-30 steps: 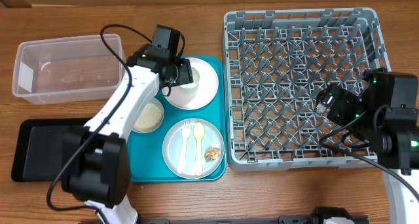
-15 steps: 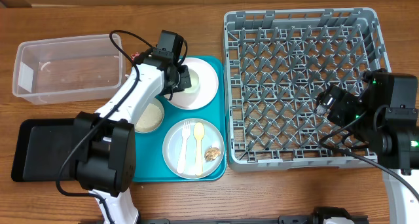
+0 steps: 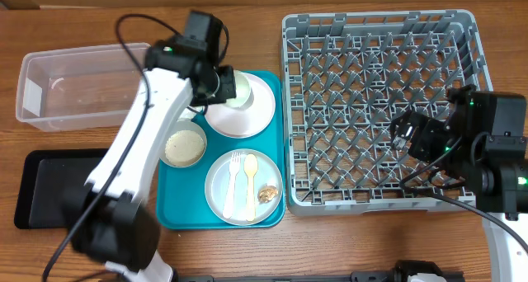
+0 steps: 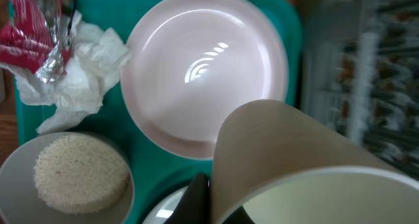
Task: Sort waste into correct bins and load items into the dishwasher rack
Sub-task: 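Lift the white cup with the left gripper toward the right gripper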
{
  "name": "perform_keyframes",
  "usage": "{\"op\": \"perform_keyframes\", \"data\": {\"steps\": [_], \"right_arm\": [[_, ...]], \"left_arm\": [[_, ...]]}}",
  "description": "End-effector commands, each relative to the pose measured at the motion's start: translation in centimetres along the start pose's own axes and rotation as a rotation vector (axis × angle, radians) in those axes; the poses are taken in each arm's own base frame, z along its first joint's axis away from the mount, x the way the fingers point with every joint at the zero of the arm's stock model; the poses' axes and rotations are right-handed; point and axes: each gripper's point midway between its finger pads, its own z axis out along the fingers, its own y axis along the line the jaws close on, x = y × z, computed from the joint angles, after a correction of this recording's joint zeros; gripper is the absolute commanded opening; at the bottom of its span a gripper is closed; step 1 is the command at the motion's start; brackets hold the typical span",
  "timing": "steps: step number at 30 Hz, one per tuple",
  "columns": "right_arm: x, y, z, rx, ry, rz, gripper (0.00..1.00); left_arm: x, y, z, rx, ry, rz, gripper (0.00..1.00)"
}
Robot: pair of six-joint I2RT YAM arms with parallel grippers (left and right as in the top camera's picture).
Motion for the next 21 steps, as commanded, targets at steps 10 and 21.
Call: {"op": "perform_keyframes", "data": {"steps": [10,21], "right_arm": [[1.8,13.4,-7.1,-0.889,-0.027,-0.452,1.0],[1.8,16.5,-12.2,-1.22,-0.108,-0.592,0.95]], "left_arm": [[1.9,-9.9,-17.6,0.65,-0.244,0.32,0.04],[5.7,-14.9,-22.6,1.044,-0.157,0.478,0.04]]}}
